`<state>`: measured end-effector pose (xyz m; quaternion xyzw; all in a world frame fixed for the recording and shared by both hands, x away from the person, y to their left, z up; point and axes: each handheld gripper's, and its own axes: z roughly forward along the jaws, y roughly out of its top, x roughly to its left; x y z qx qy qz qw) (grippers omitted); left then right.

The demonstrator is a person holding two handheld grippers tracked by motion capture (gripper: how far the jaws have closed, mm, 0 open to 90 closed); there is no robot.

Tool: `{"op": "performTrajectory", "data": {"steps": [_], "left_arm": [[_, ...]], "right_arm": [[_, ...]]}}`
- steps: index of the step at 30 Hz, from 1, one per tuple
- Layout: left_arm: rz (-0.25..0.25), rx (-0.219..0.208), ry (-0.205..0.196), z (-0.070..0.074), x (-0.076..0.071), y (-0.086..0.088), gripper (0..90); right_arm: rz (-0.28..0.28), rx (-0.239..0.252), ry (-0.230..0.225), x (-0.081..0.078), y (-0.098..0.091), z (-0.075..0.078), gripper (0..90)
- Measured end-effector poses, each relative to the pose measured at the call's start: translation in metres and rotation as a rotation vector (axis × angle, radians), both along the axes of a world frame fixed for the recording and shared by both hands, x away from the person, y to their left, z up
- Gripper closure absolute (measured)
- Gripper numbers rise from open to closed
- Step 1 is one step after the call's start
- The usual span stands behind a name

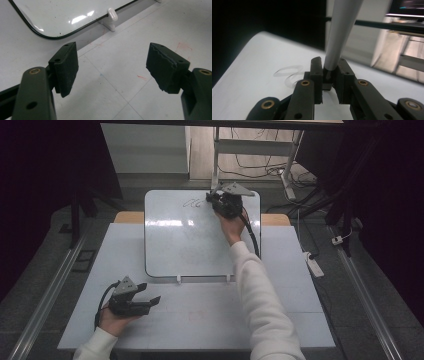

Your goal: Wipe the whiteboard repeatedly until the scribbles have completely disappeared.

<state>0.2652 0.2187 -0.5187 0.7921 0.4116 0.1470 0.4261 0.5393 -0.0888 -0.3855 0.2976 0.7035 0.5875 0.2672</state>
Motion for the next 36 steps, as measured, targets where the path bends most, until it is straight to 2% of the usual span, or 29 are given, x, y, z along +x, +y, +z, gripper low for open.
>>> {"op": "performTrajectory", "data": {"steps": [2, 6, 7, 8, 9, 11, 12, 13, 14, 16, 17, 18, 19, 20, 23, 25, 26, 28, 29, 31, 32, 34, 36], "left_arm": [[-0.003, 0.001, 0.003, 0.0, 0.001, 0.0, 26.9], [-0.004, -0.003, 0.005, -0.001, 0.001, 0.0, 26.9], [-0.004, -0.001, 0.004, -0.001, 0.001, 0.0, 26.9], [-0.005, 0.0, 0.005, -0.001, 0.001, 0.0, 26.9], [-0.003, 0.0, 0.002, 0.0, 0.001, 0.0, 26.9], [-0.003, -0.002, 0.001, 0.0, 0.001, -0.001, 26.9], [-0.004, -0.003, 0.0, 0.0, 0.001, -0.001, 26.9], [-0.005, -0.002, 0.001, 0.0, 0.001, -0.002, 26.9], [-0.009, -0.001, 0.003, 0.0, 0.001, -0.002, 26.9], [-0.008, -0.002, 0.004, 0.0, 0.001, -0.001, 26.9], [-0.007, -0.003, 0.005, -0.001, 0.002, -0.001, 26.9], [-0.007, -0.003, 0.005, -0.001, 0.002, -0.001, 26.9], [-0.006, -0.003, 0.006, -0.001, 0.002, -0.001, 26.9], [-0.007, -0.002, 0.006, -0.001, 0.002, -0.001, 26.9], [-0.008, 0.0, 0.002, 0.0, 0.001, -0.002, 26.9], [-0.009, -0.003, 0.002, 0.0, 0.001, -0.002, 26.9], [-0.009, -0.005, 0.003, 0.0, 0.001, -0.002, 26.9], [-0.01, -0.006, 0.005, -0.001, 0.003, -0.001, 26.9], [-0.011, -0.006, 0.006, -0.001, 0.003, -0.001, 26.9], [-0.012, -0.005, 0.007, -0.001, 0.003, -0.002, 26.9], [-0.013, -0.004, 0.006, -0.001, 0.003, -0.002, 26.9], [-0.015, -0.001, 0.0, 0.0, 0.001, -0.003, 26.9], [-0.015, -0.003, -0.001, 0.0, 0.001, -0.003, 26.9]], "right_arm": [[-0.004, 0.015, 0.007, 0.001, -0.002, 0.0, 77.8], [0.103, -0.051, 0.038, -0.01, 0.014, -0.009, 77.8], [0.103, -0.051, 0.038, -0.01, 0.014, -0.009, 77.8], [0.106, -0.099, 0.012, -0.012, 0.019, -0.008, 77.8], [0.104, -0.101, 0.008, -0.011, 0.018, -0.006, 77.8], [0.051, -0.076, -0.018, -0.007, 0.014, -0.003, 77.8], [0.051, -0.076, -0.018, -0.007, 0.014, -0.003, 77.8], [0.02, -0.018, -0.005, -0.002, 0.009, -0.001, 77.8], [0.019, -0.016, -0.003, -0.003, 0.01, -0.002, 77.8], [0.037, -0.032, 0.001, -0.005, 0.013, -0.004, 77.8], [0.123, -0.063, 0.029, -0.012, 0.023, -0.011, 77.8], [0.141, -0.08, 0.032, -0.015, 0.027, -0.013, 77.8], [0.138, -0.117, 0.013, -0.017, 0.03, -0.012, 77.8], [0.131, -0.132, 0.002, -0.016, 0.031, -0.01, 77.8], [0.043, -0.088, -0.034, -0.008, 0.023, -0.002, 77.8], [0.025, -0.034, -0.005, -0.003, 0.018, -0.002, 77.8], [0.033, -0.045, -0.005, -0.005, 0.02, -0.004, 77.8], [0.112, -0.082, 0.009, -0.012, 0.029, -0.009, 77.8], [0.135, -0.1, 0.015, -0.015, 0.033, -0.01, 77.8], [0.129, -0.145, -0.006, -0.017, 0.037, -0.01, 77.8], [0.123, -0.123, -0.001, -0.015, 0.036, -0.009, 77.8], [0.066, -0.077, -0.013, -0.009, 0.03, -0.006, 77.8], [0.048, -0.028, 0.007, -0.006, 0.027, -0.006, 77.8]]}}
